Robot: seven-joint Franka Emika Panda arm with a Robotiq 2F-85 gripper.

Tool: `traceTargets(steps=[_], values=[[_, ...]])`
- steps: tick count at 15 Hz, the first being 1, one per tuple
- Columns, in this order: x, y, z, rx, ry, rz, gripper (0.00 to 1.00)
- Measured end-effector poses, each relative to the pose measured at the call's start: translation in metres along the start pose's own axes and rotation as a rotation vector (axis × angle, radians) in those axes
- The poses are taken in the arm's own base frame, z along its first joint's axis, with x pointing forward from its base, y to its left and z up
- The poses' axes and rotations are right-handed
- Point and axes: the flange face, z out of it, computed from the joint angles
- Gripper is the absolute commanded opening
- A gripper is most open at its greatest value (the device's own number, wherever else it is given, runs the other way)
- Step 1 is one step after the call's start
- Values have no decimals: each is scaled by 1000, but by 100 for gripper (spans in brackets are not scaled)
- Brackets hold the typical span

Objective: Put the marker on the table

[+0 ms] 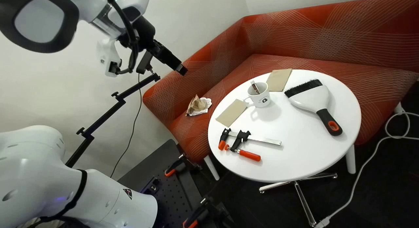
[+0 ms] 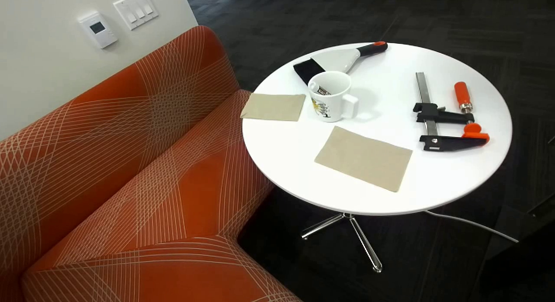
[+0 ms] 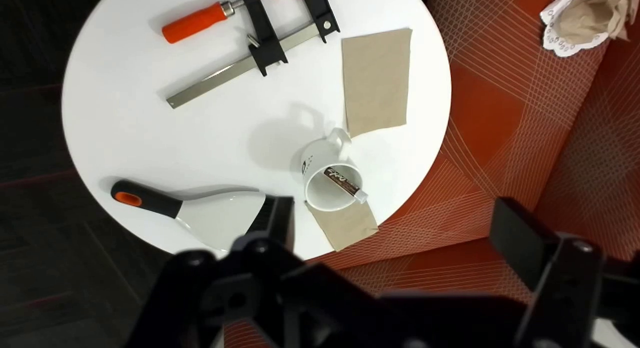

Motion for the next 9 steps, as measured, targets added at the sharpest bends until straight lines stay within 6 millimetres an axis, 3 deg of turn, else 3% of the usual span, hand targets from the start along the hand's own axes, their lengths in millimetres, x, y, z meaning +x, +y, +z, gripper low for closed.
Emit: traceTargets(steps=[5, 9], values=[[9, -8, 1, -3, 17, -54, 100], [21, -22, 24, -10, 51, -190, 100]])
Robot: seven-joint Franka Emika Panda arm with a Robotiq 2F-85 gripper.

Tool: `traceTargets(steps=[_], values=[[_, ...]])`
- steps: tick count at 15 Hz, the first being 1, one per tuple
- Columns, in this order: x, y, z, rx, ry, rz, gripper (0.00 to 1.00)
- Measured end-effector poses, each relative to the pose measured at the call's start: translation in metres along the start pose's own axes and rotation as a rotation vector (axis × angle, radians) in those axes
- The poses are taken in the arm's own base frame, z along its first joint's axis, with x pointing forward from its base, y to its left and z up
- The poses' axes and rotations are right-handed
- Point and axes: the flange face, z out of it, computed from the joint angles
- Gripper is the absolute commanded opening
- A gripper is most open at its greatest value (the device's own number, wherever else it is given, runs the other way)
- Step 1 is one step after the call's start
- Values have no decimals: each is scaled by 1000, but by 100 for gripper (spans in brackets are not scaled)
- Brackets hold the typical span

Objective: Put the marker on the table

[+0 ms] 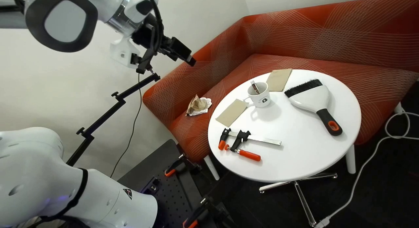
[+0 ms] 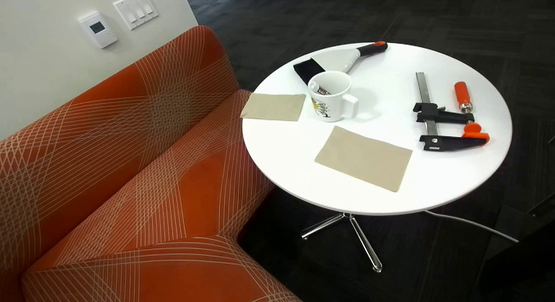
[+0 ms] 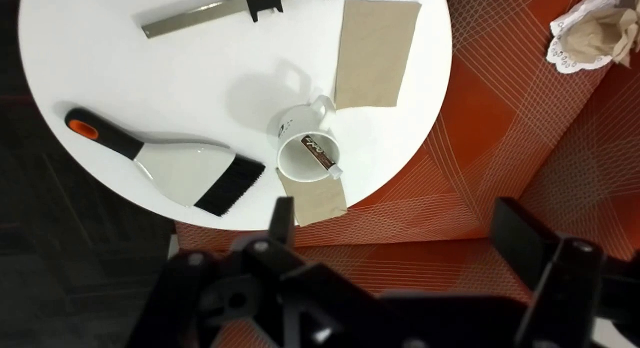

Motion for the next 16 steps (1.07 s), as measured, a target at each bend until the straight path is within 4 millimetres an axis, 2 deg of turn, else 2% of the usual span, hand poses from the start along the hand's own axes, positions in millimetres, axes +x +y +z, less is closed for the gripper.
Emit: traceTargets(steps=[5, 10, 16], values=[[24, -12, 44, -14, 58, -225, 100], [50, -7, 86, -26, 39, -347, 100], [50, -7, 85, -25, 41, -347, 100]])
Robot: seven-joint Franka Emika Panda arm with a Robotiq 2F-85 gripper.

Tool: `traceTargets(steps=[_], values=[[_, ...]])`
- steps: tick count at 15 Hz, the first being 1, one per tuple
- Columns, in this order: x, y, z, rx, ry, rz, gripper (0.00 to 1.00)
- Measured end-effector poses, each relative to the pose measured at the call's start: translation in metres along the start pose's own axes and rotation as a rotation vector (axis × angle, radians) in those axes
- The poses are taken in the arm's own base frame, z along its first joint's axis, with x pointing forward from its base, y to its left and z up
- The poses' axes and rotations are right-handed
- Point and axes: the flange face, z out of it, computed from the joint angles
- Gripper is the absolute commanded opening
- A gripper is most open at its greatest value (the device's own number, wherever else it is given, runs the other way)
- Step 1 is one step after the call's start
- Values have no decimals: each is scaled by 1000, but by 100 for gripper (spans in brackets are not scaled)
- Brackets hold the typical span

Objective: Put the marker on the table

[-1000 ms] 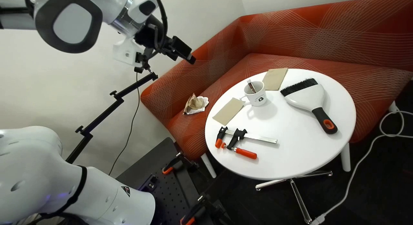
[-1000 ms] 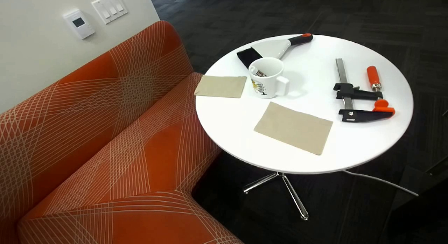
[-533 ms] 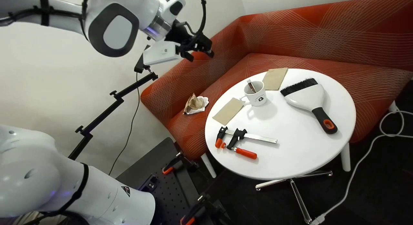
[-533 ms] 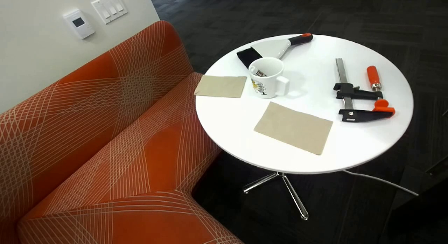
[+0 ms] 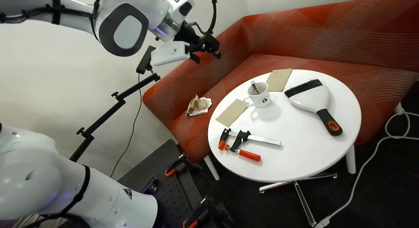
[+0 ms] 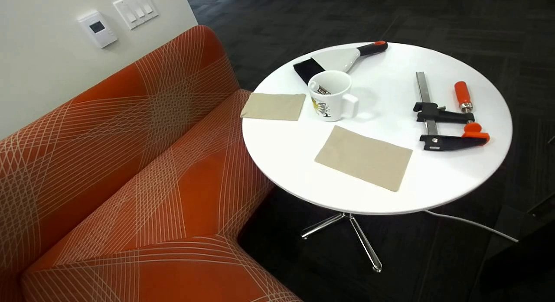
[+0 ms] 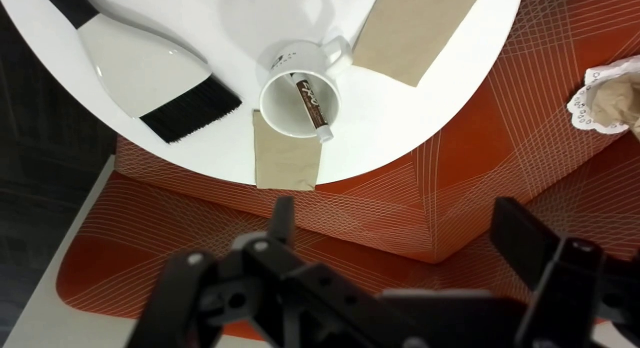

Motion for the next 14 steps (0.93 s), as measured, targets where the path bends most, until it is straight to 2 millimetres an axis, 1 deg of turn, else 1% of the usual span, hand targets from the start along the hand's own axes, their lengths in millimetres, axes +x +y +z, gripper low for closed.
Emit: traceTargets(steps=[4, 7, 10, 14], values=[[0, 1, 2, -3, 0, -14, 100], [3, 9, 9, -7, 4, -91, 100], [9, 18, 21, 10, 9, -204, 100], [21, 26, 44, 47, 19, -372, 100]])
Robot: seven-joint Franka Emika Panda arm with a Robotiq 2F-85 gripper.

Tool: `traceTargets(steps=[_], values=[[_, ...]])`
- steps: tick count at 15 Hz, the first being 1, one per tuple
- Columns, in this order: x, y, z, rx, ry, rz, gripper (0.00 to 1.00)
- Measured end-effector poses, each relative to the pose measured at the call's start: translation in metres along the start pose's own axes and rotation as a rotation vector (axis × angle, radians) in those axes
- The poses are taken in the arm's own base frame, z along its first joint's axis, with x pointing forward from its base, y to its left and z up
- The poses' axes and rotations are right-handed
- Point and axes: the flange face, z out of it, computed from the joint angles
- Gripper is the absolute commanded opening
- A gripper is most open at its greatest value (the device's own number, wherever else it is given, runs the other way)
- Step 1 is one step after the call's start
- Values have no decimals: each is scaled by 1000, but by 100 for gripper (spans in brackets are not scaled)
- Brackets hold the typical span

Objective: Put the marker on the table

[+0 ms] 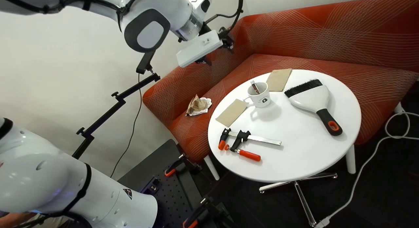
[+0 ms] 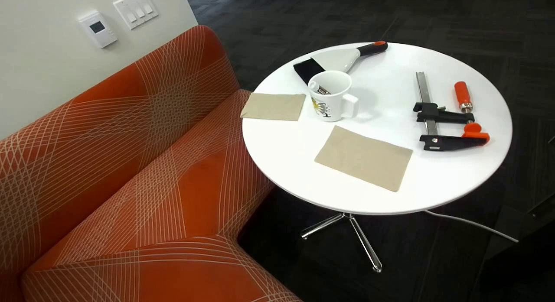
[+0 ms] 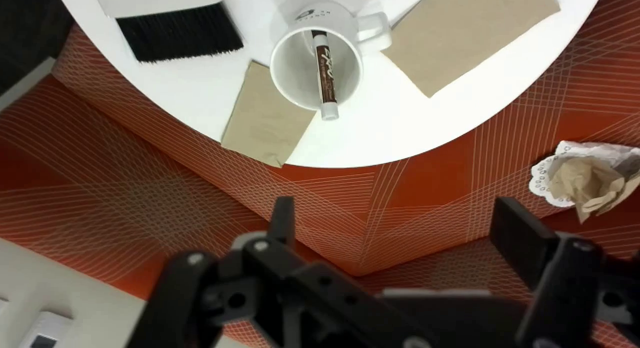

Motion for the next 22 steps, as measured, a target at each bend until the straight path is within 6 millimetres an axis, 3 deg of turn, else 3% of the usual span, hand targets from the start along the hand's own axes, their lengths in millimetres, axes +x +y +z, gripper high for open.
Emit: traceTargets(steps=[6, 13, 22], values=[[6, 17, 45, 122, 11, -171, 100], [-17, 41, 104, 197, -55, -217, 100], [-15, 43, 111, 218, -39, -239, 100]])
